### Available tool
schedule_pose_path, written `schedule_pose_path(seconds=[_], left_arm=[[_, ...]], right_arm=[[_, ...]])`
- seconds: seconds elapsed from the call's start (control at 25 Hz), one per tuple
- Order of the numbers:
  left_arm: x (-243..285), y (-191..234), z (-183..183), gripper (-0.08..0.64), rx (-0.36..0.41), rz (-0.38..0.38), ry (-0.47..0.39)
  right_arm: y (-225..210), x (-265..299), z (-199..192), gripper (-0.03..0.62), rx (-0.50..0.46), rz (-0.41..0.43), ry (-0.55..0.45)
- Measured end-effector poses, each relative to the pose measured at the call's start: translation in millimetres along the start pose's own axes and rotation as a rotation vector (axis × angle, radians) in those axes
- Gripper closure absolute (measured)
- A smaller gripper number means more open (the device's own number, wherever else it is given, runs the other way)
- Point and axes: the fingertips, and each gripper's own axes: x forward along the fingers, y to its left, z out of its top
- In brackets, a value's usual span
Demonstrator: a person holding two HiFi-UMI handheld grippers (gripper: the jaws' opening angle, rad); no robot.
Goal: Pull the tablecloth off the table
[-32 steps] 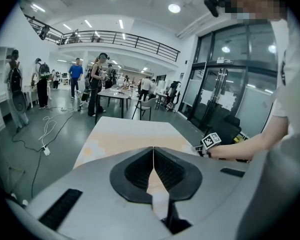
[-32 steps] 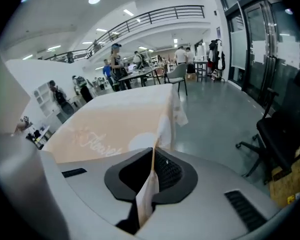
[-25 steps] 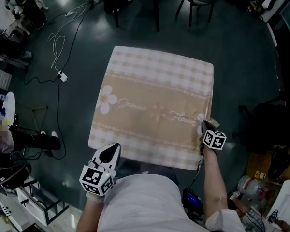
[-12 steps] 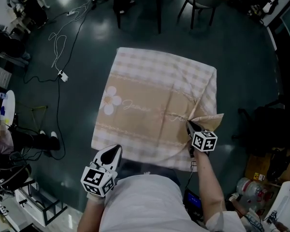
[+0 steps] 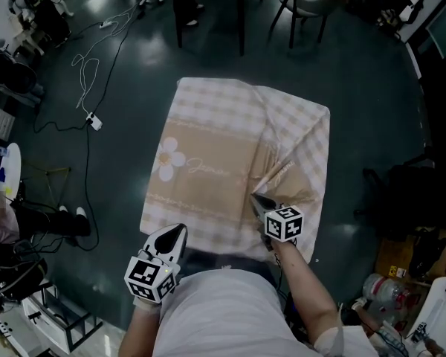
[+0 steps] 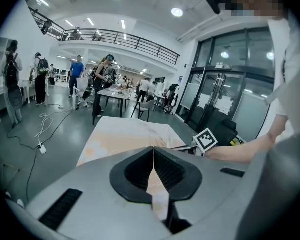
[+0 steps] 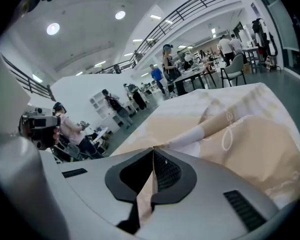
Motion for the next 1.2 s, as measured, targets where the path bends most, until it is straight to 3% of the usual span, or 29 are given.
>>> schedule_pose_path(seconds=[0.24,0.72,1.04,1.2], left_arm=[[-2,2,-3,0.548,0.009,0.003,0.008],[-5,-7,-9,0.548,0.006,0.052,0.027],[-8,-1,-12,0.548,0.0,0.057,0.035],[-3,-1,-8,0.548,0.002,0.056,0.036]], right_arm=[[70,44,-9,0.567,-0.034,0.14,0.04],[162,91,-42,0.566,-0.068,0.378,0.176],[196,112,-75,0.566,-0.096,0.44,0.263],[193,110,-84,0.561,-0.168,0.469,0.29]])
